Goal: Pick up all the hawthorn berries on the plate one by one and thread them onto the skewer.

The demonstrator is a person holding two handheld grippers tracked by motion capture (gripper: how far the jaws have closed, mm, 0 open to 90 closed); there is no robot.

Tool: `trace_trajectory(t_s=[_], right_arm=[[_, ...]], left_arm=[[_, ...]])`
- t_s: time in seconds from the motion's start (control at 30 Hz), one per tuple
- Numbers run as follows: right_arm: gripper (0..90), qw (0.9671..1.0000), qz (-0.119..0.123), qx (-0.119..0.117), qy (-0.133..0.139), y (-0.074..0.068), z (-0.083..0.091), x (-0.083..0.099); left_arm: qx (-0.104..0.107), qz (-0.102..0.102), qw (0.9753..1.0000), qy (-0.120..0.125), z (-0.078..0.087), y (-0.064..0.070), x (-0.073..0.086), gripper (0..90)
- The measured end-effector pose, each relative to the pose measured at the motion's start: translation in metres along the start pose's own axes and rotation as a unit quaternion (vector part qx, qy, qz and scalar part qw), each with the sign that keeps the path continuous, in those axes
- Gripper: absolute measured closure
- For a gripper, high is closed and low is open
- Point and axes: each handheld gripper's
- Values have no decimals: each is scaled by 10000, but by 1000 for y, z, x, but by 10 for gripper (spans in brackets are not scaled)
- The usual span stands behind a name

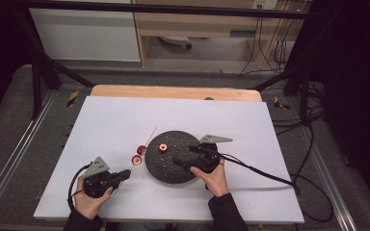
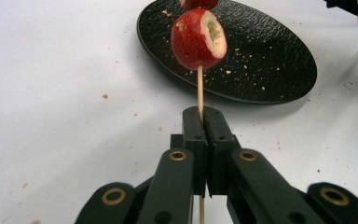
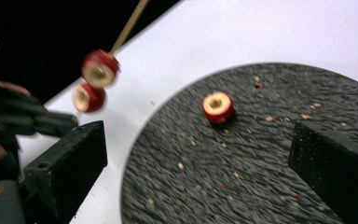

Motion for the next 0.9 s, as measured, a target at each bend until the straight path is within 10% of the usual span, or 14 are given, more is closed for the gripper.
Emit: trace_trajectory(t_s=[0.33,0.63,0.9], right_arm=[[56,9924,735,543,-825,-15,-20,-19],[74,9701,1497,1048,-1599,-22,-42,-36],[114,9578,1731,1157,-1982,-22,-58,-42]], left_arm=[[-53,5,10000,-62,9,-7,8,887],[-62,-8,10000,-70,10,-9,7,887],[-82,8,9999,-95,10,-9,6,887]])
Point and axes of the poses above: each handheld gripper's, and its own axes: z roughly backward along the jaws, x roughly out of its underside, y roughly to its right, and after that the axes turned 14 degrees about -z, right-handed
